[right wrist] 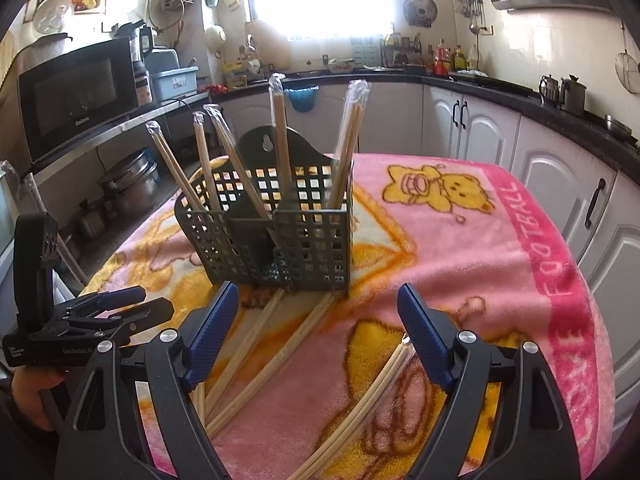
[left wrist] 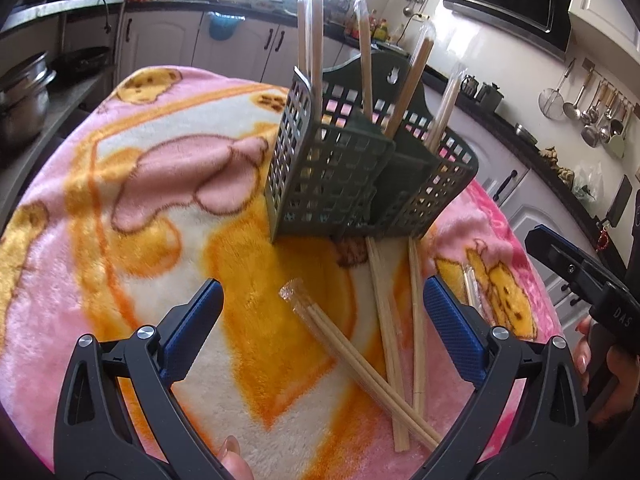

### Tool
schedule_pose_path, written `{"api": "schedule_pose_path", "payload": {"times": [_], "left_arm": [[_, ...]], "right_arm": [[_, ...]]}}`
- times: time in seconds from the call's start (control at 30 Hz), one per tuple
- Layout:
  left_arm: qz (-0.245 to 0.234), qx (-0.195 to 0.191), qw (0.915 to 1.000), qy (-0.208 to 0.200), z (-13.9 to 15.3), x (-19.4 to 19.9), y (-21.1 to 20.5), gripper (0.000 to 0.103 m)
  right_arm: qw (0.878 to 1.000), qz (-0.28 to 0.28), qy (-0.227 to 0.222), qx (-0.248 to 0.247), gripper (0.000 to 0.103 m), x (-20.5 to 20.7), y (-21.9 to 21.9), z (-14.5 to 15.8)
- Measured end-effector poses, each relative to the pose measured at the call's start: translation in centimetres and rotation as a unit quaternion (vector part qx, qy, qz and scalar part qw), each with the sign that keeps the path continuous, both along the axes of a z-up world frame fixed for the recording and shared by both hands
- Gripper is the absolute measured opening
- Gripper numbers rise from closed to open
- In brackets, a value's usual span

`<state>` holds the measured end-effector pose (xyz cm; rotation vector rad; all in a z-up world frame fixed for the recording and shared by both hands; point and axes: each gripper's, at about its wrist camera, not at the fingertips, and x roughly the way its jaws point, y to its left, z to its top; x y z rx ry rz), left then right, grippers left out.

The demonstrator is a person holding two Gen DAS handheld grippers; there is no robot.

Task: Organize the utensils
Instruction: 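Move both open tools back down to the chopsticks on the blanket, then close the left tool on a chopstick while the right tool grasps another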

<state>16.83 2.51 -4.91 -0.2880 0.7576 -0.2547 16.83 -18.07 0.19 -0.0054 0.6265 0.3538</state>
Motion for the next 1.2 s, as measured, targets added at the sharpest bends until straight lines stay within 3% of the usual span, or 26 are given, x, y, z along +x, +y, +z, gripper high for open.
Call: {"api": "schedule_pose_path", "payload": {"times": [0.27, 0.5, 0.57, 0.97, 1.2], "left_arm": [[-0.01, -0.015, 0.9995, 0.027, -1.3, 1.3, -0.6, 0.091], [-0.012, -0.034, 0.9973, 0.065, -2.8, 2.7, -0.8, 0.066], [-0.008, -0.037, 0.9962, 0.078, -3.3, 3.1, -0.7, 0.063], [-0.005, -0.018, 0.9961, 0.086, -4.0, 4.3, -0.8, 0.048], [0.001, 0.003, 0.9969, 0.079, -4.4, 4.4, -0.2, 0.026]], "right_arm": [[1.0, 0.002, 0.027, -0.005, 0.079, 1.4, 0.1, -1.6], [0.998, 0.001, 0.07, -0.003, 0.079, 3.5, 0.2, -3.7], [0.997, 0.001, 0.081, 0.001, 0.079, 4.2, 0.3, -4.3], [0.99, -0.014, 0.141, 0.023, 0.06, 8.0, 1.8, -7.0], [0.986, -0.039, 0.159, 0.017, 0.047, 9.4, 2.3, -8.3]]}}
